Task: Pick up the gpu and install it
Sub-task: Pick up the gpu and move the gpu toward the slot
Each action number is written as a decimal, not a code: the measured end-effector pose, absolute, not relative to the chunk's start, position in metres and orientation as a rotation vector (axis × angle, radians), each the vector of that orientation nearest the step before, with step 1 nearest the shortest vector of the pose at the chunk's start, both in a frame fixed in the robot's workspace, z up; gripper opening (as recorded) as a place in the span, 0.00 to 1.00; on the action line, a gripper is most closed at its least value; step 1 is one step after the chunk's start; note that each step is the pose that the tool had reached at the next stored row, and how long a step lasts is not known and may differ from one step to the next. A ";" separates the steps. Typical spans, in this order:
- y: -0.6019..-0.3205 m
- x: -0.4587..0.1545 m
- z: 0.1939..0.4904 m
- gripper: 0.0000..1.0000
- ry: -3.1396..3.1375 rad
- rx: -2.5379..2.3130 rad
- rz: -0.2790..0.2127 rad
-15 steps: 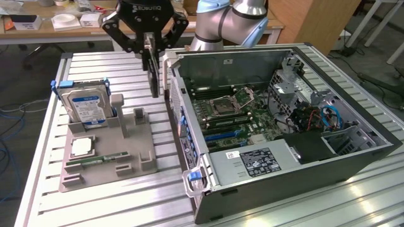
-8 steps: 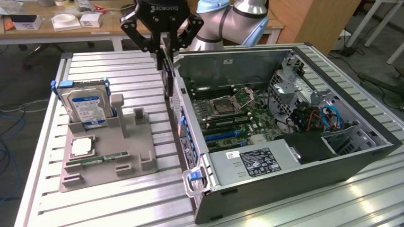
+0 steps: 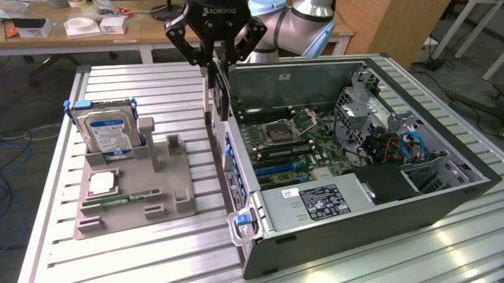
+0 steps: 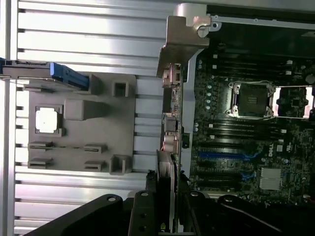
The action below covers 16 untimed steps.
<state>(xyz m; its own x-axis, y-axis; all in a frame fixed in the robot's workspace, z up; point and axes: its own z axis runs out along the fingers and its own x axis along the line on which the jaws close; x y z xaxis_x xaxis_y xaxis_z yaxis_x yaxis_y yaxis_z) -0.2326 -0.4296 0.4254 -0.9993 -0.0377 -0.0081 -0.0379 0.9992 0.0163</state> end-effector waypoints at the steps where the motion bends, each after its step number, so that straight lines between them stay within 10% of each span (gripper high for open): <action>1: -0.430 -0.233 0.425 0.27 3.134 -0.037 0.026; 16: -0.430 -0.197 0.423 0.27 3.132 0.065 0.025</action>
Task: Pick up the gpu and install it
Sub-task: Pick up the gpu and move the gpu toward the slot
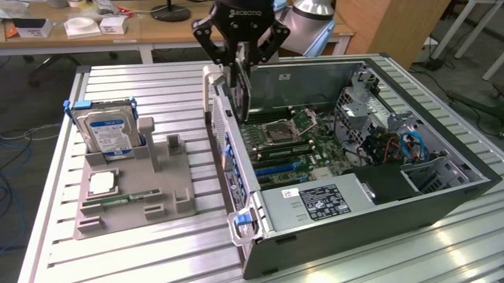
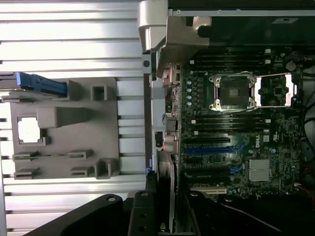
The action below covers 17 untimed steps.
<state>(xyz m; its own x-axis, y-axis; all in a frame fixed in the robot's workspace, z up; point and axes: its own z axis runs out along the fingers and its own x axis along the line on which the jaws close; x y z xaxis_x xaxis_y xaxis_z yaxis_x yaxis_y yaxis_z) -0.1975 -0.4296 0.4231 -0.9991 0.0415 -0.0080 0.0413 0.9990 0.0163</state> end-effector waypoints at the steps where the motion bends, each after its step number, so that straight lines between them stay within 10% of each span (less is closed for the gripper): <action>1: -0.430 -0.193 0.423 0.27 3.132 0.065 0.025; 17: -0.430 -0.120 0.420 0.27 3.133 0.054 0.025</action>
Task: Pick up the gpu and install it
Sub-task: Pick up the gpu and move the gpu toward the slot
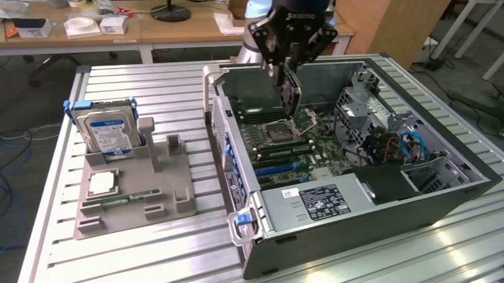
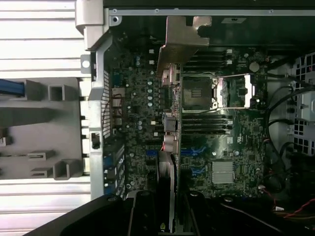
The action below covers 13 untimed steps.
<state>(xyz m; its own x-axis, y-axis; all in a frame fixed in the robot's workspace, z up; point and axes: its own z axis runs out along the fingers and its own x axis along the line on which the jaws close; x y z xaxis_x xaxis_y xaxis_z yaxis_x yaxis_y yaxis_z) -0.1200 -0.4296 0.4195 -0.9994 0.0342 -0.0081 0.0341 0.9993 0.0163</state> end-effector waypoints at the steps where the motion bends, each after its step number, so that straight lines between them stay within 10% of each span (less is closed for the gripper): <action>1: -0.430 -0.116 0.419 0.27 3.133 0.053 0.025; 13: -0.430 -0.061 0.418 0.27 3.133 0.051 0.025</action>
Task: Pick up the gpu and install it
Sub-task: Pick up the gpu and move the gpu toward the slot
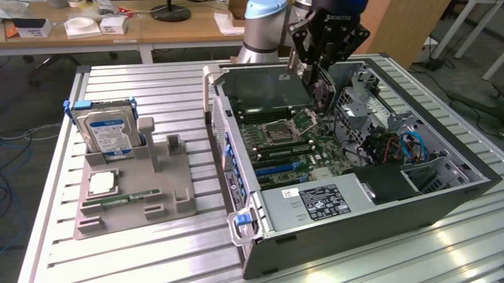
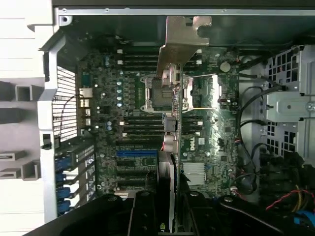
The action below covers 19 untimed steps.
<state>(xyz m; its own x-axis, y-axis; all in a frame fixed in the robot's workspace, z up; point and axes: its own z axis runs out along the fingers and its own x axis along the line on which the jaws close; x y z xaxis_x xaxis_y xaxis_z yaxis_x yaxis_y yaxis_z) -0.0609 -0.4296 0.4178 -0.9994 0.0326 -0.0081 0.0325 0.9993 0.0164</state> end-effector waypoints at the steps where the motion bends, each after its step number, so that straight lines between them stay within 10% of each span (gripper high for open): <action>1: -0.430 -0.056 0.418 0.27 3.133 0.051 0.025; 19: -0.430 -0.018 0.416 0.27 3.133 0.049 0.048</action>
<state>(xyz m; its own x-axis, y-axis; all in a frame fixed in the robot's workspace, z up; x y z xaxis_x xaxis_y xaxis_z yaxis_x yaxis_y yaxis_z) -0.0177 -0.4296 0.4162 -0.9995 0.0314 -0.0076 0.0312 0.9990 0.0309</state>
